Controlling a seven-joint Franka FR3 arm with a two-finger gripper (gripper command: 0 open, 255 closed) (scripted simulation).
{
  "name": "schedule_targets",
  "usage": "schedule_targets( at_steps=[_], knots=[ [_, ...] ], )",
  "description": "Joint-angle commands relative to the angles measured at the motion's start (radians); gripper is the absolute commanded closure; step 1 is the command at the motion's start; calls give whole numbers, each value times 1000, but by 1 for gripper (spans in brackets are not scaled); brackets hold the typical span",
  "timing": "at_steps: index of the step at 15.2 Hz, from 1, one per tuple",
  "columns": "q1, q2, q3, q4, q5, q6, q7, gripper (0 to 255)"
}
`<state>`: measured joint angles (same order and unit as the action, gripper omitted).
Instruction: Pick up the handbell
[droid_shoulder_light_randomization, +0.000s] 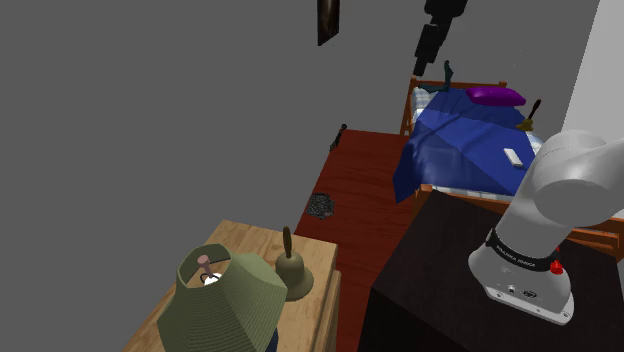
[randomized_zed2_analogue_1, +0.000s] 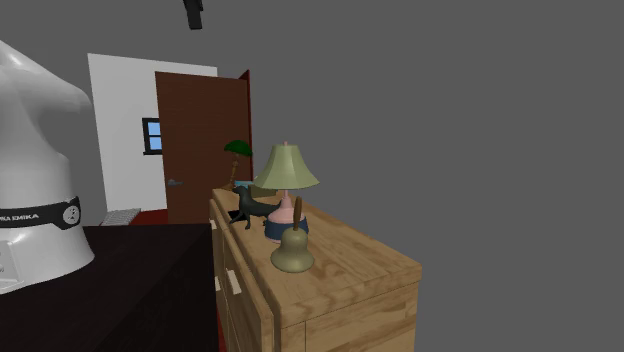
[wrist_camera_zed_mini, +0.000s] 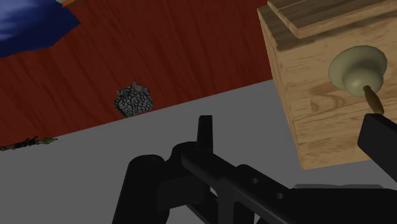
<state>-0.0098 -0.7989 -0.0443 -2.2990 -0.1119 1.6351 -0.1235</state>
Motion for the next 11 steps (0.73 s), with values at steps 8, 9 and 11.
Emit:
schedule_targets(
  at_steps=[8,9,11],
  knots=[
    [28,59,67,-145,74,191,122,0],
    [33,73,77,-161,84,220,139,0],
    [43,106,98,-189,105,279,172,0]
  ],
)
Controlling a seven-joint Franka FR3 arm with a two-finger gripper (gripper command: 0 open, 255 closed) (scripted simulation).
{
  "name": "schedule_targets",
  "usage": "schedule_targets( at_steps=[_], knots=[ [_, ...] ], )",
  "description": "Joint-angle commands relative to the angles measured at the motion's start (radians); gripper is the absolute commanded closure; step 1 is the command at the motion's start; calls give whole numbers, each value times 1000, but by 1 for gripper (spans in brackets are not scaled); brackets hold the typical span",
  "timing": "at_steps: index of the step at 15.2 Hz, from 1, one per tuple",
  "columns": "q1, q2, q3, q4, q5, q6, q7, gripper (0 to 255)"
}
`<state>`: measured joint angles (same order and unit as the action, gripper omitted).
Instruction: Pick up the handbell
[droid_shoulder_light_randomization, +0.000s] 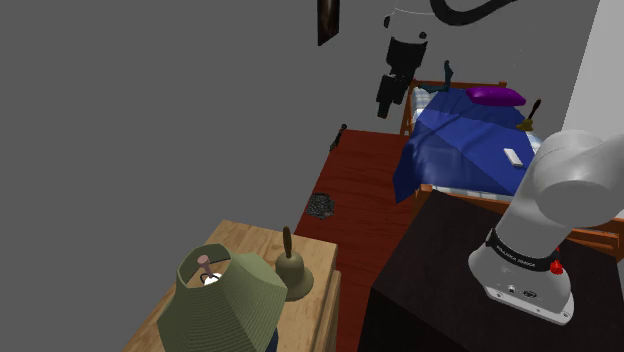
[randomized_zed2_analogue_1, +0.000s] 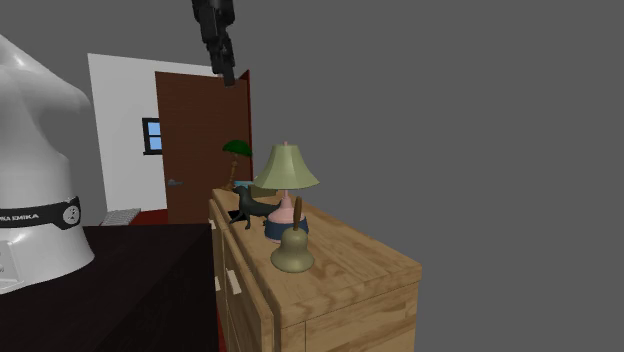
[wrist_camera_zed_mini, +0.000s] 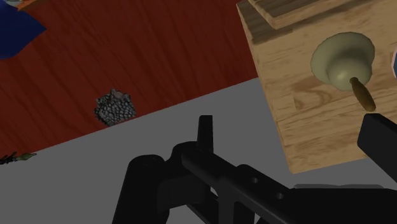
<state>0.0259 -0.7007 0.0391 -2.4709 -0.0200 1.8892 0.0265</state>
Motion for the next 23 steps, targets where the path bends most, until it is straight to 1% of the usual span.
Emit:
schedule_targets(
  at_steps=[1,8,14,19,23],
  knots=[
    [12,26,25,-30,23,55,38,0],
    [47,197,100,-76,88,273,148,0],
    [70,391,164,-60,121,456,242,0],
    [83,576,214,-7,118,593,328,0],
    [97,732,241,61,87,687,409,0]
  ],
)
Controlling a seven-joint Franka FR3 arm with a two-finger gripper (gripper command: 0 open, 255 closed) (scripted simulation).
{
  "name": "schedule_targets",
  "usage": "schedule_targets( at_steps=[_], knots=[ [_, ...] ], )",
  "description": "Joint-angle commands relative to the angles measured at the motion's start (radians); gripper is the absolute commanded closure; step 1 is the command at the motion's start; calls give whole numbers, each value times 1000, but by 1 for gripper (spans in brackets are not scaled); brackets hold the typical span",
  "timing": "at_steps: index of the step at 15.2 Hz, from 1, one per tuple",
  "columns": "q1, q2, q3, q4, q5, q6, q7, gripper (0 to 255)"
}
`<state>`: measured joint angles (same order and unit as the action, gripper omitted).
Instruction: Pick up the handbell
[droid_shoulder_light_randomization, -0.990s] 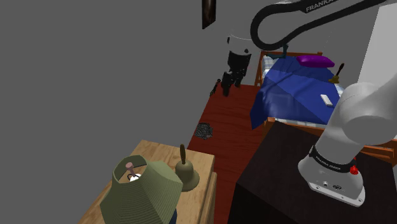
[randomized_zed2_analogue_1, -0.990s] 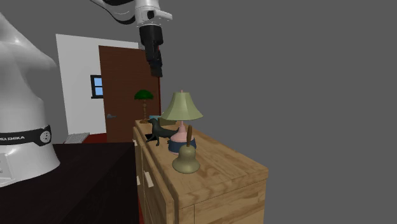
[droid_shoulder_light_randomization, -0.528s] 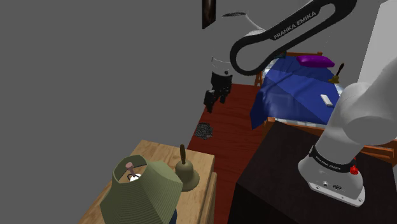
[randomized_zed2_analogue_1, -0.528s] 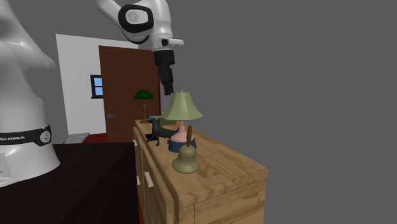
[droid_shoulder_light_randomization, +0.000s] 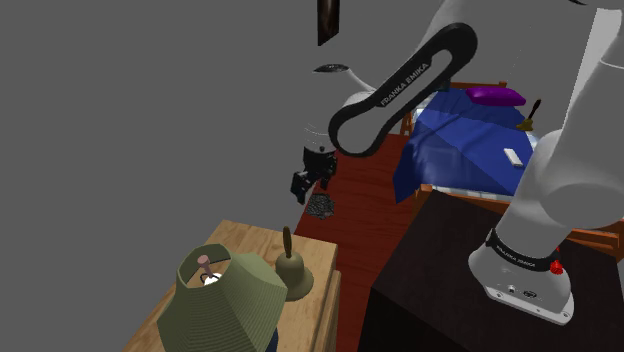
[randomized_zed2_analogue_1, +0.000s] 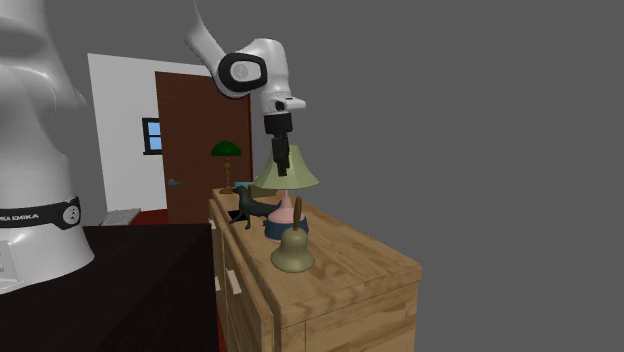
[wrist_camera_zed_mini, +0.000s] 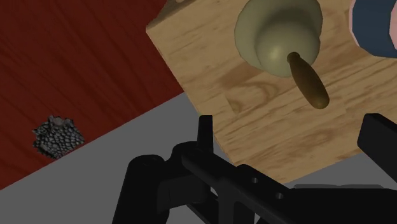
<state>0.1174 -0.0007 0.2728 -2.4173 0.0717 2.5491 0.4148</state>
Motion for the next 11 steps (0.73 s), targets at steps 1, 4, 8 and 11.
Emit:
schedule_targets(
  at_steps=[1,4,8,11],
  knots=[
    [11,71,11,27,-16,47,43,0],
    [35,189,13,95,-54,100,108,0],
    [83,343,-3,204,-99,153,185,0],
    [92,374,-12,211,-109,177,193,0]
  ],
)
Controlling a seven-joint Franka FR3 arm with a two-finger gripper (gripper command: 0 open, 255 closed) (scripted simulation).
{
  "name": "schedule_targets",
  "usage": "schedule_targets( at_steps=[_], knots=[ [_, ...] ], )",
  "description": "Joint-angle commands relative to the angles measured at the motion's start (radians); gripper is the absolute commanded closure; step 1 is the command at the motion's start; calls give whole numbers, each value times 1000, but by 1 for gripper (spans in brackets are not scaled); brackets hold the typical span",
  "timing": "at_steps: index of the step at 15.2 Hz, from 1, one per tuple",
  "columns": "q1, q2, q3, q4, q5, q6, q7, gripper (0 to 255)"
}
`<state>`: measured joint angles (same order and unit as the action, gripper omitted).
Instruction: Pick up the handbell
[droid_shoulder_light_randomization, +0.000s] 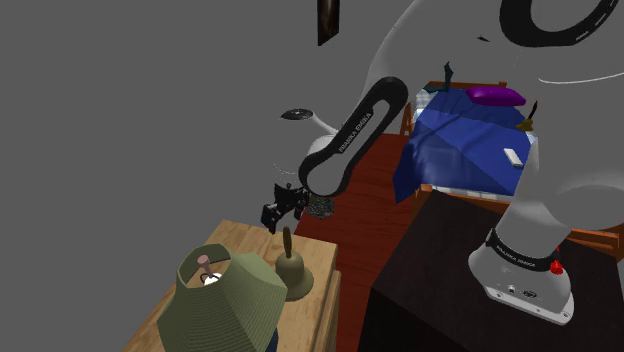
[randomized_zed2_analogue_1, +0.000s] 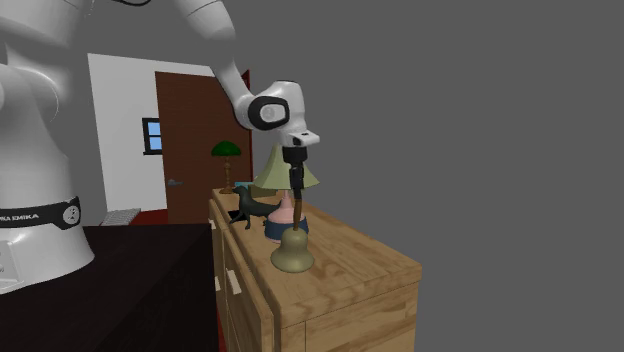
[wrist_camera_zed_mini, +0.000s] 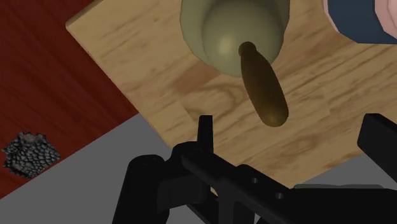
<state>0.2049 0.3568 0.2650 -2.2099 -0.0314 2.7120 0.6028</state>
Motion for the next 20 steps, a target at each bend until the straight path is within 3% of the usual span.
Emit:
schedule_targets(
  at_steps=[1,7,8,20],
  knots=[
    [7,28,-7,4,-10,25,7,0],
    [21,84,-24,9,-28,74,17,0],
    [20,83,-24,9,-28,74,17,255],
    [12,47,-13,5,-16,42,11,255]
  ],
)
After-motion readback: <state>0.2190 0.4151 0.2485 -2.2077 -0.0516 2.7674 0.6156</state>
